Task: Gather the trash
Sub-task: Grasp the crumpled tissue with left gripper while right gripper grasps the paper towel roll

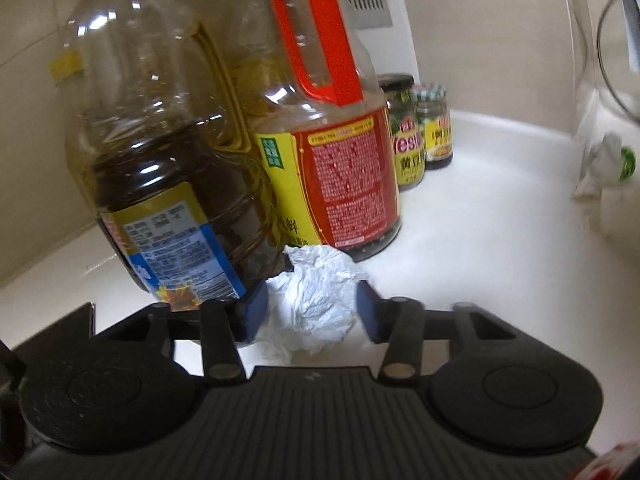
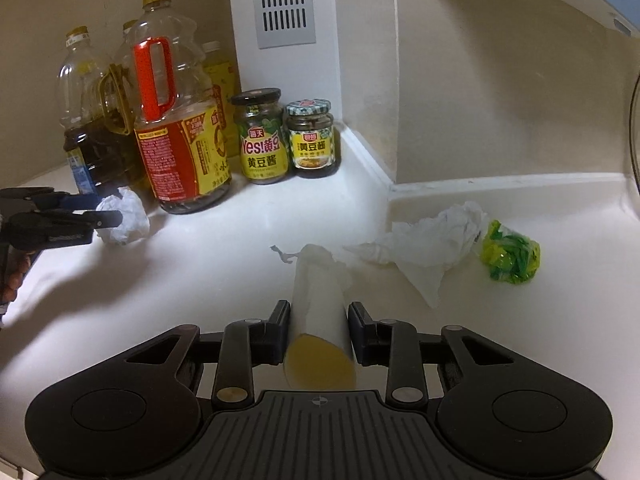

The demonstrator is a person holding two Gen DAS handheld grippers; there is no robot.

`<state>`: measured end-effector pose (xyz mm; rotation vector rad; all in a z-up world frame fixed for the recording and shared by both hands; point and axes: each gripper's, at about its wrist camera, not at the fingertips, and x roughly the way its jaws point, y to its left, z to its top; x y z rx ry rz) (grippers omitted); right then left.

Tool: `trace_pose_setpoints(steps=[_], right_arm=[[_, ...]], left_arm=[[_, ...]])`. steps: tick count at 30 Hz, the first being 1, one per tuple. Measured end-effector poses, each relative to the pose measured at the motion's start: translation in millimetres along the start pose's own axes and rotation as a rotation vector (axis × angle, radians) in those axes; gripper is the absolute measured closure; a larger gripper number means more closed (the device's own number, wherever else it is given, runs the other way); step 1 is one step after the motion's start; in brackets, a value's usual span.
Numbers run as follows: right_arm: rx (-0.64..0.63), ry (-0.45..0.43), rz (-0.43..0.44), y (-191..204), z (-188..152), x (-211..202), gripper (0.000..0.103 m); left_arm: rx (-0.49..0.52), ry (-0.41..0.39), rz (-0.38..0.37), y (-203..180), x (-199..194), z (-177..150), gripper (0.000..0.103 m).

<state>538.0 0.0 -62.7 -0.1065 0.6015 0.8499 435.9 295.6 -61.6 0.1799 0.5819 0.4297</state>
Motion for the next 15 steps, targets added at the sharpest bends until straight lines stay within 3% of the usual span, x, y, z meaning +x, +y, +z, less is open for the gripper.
trace_pose_setpoints(steps=[3,5,15], right_arm=[[0.014,-0.013,-0.006,-0.4,-1.9,-5.4,0.071],[0.026,-0.021,-0.005,-0.8,-2.8,-9.1,0.071],[0.072,-0.059,0.005,2.5,-6.7,-29.3,0.072]], left_arm=[[0.02,-0.004,0.017,-2.1,2.9,-1.3,0.083],[0.01,-0.003,0.012,-0.1,3.1,-0.9,0.09],[-0.082,-0.007,-0.052,11.0,-24.4,0.4,0.094]])
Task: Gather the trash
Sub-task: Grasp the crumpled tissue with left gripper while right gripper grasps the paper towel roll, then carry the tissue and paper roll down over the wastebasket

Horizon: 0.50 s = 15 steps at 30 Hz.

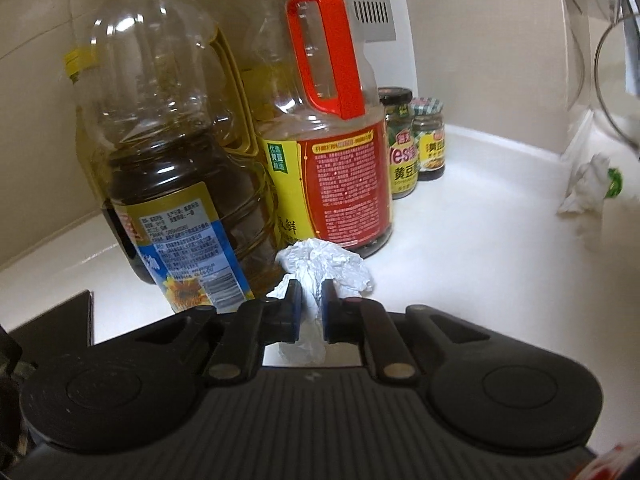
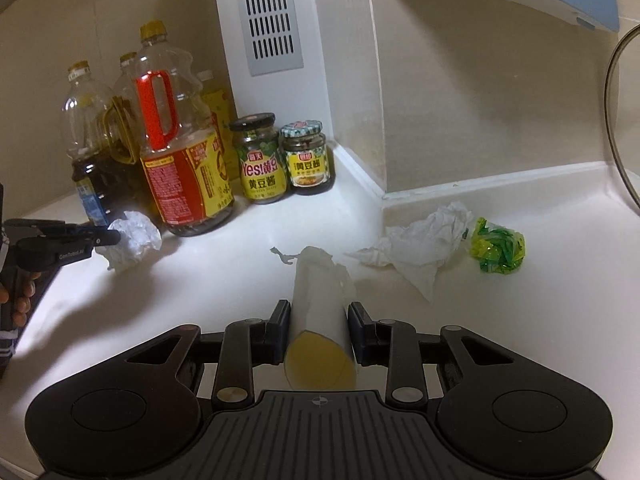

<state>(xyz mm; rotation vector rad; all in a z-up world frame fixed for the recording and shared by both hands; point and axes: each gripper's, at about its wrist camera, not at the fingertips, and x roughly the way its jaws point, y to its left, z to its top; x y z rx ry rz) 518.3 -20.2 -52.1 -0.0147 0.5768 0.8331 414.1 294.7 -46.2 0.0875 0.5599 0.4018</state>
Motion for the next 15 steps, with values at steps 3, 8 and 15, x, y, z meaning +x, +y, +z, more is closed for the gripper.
trace_pose_setpoints(steps=[3,8,15], right_arm=[[0.014,-0.013,0.006,2.3,-2.2,-9.8,0.072],[0.028,-0.028,0.012,9.5,-9.5,-29.2,0.072],[0.06,-0.055,0.024,17.5,-27.4,-67.7,0.072]], left_arm=[[-0.038,-0.004,-0.03,1.0,-15.3,0.4,0.094],[-0.082,-0.01,-0.086,-3.7,-45.9,-1.6,0.094],[-0.1,0.0,-0.187,-30.9,-91.0,-12.7,0.094]])
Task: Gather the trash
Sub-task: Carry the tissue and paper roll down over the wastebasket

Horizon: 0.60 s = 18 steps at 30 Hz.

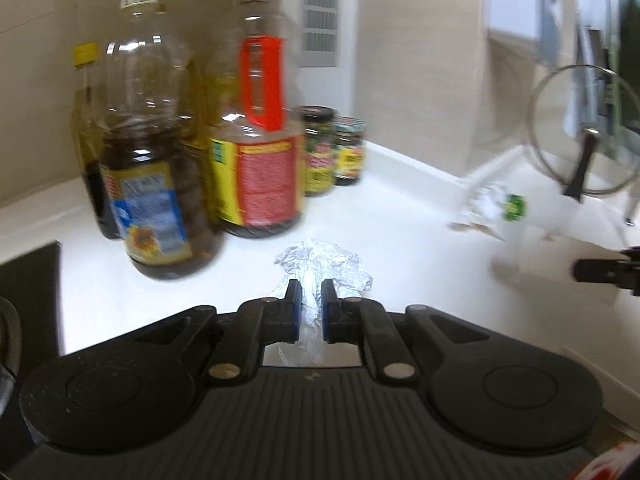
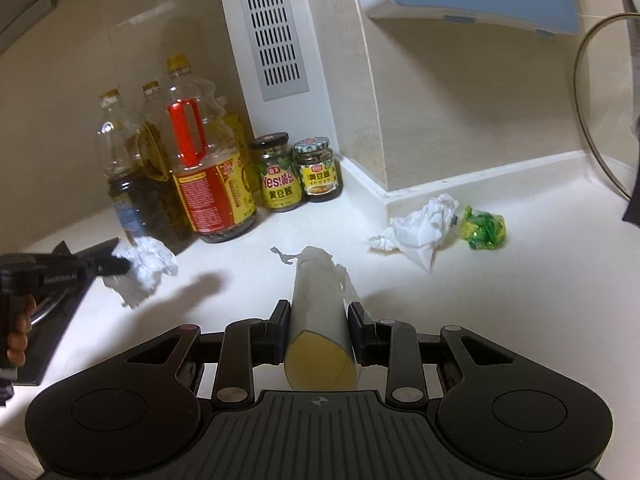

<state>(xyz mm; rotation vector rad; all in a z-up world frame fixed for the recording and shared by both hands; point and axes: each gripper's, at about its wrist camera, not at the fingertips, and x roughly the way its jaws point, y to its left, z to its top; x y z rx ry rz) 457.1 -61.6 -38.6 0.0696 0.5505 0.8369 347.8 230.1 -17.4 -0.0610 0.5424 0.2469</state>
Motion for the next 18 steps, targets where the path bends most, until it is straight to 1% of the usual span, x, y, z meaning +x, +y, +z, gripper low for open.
trace_pose_setpoints(steps=[10,18], right_arm=[[0.034,0.009,0.017,9.2,-38.2,-61.6,0.072],[0.053,0.029,0.041,10.3,-70.7,-108.8,0.072]], left_arm=[[0.012,0.023,-0.081,-61.3,-53.0,-37.7,0.094],[0.005,0.038,-0.106,-102.0,-88.7,-64.1,0.094]])
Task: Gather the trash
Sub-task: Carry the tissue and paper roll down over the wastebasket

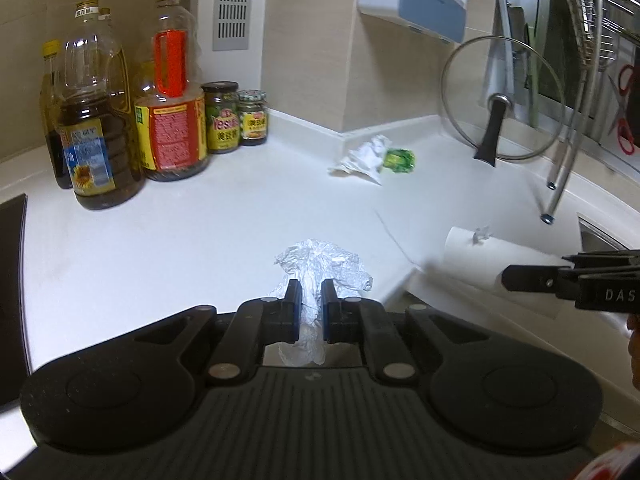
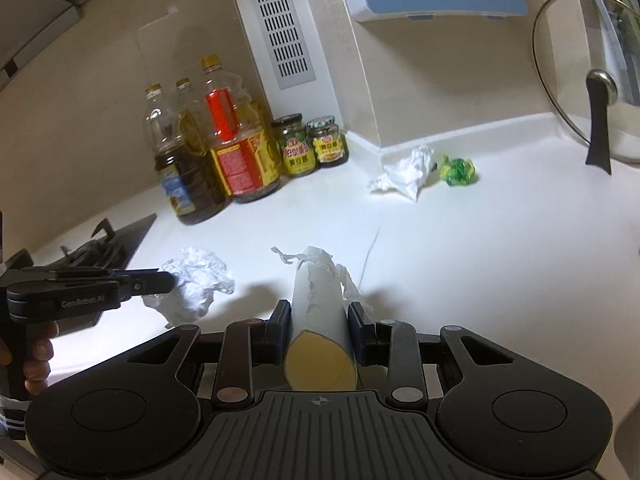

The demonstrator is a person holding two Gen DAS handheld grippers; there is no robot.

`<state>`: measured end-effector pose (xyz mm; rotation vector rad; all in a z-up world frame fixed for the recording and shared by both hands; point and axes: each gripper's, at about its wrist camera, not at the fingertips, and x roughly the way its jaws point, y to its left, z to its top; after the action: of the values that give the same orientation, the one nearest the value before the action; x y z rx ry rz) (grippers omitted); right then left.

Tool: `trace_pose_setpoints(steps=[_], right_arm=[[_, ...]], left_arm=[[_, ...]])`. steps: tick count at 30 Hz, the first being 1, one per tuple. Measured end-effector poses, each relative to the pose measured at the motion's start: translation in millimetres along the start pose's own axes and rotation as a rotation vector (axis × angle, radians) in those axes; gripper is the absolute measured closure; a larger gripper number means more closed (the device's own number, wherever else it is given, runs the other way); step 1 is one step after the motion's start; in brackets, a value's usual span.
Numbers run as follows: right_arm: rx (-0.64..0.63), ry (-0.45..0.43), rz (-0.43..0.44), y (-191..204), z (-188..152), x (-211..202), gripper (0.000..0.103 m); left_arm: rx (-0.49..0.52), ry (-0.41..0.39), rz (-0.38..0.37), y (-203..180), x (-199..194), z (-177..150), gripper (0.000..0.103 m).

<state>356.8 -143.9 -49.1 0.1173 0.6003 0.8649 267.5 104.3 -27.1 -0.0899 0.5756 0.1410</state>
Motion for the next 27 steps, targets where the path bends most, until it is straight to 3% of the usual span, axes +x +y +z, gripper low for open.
trace_pose_setpoints(steps=[6,12,27], right_arm=[[0.024,0.021,0.006,-0.7,-21.4,-25.7,0.072],[0.026,0.073,-0.021,9.7,-52.7,-36.1,0.072],[0.041,0.256,-0.116,11.4,-137.8,15.4,0.072]], left_arm=[[-0.016,0.019,-0.006,-22.0,-16.2,-21.0,0.094],[-0.058,0.087,-0.014,-33.3,-16.7,-52.4,0.094],[-0.169,0.293,-0.013,-29.9,30.8,-124.7,0.094]])
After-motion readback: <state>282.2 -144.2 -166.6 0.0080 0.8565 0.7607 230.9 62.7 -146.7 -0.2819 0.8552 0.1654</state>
